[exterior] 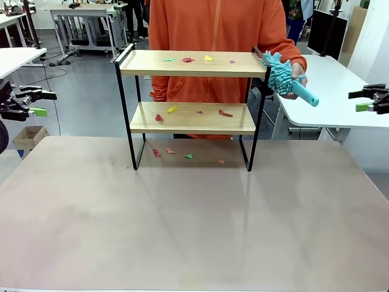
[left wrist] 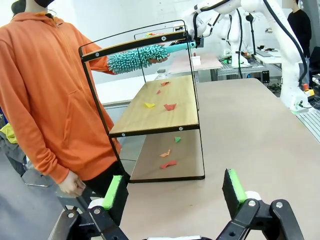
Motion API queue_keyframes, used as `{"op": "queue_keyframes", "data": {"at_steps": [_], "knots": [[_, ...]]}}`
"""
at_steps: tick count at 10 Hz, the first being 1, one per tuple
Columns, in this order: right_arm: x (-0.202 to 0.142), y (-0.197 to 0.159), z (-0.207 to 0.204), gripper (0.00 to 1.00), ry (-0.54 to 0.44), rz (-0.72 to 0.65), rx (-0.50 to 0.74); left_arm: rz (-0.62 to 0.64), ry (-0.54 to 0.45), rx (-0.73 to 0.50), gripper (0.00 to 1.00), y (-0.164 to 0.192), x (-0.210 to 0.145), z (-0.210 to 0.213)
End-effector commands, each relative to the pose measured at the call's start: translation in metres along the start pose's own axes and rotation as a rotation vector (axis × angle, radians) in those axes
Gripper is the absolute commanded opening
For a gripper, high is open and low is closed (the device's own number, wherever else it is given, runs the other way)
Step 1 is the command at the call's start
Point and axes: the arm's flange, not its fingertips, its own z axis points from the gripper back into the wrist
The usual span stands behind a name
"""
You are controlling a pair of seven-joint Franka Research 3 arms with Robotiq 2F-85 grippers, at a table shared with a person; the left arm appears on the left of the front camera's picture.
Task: Clean the shelf.
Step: Pick up the Duster handed by the human.
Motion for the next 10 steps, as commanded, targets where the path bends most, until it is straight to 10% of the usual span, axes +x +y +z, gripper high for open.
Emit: {"op": "queue_keyframes", "data": {"at_steps": [1, 10], "knots": [[0.002, 0.000, 0.000, 1.00, -0.002, 0.009, -0.002, -0.004, -0.003, -0.001, 1.00, 0.000, 0.002, 0.001], [0.026, 0.021, -0.004, 1.00, 0.045, -0.044, -0.102, -0.004, -0.003, -0.001, 1.00, 0.000, 0.002, 0.001]]}}
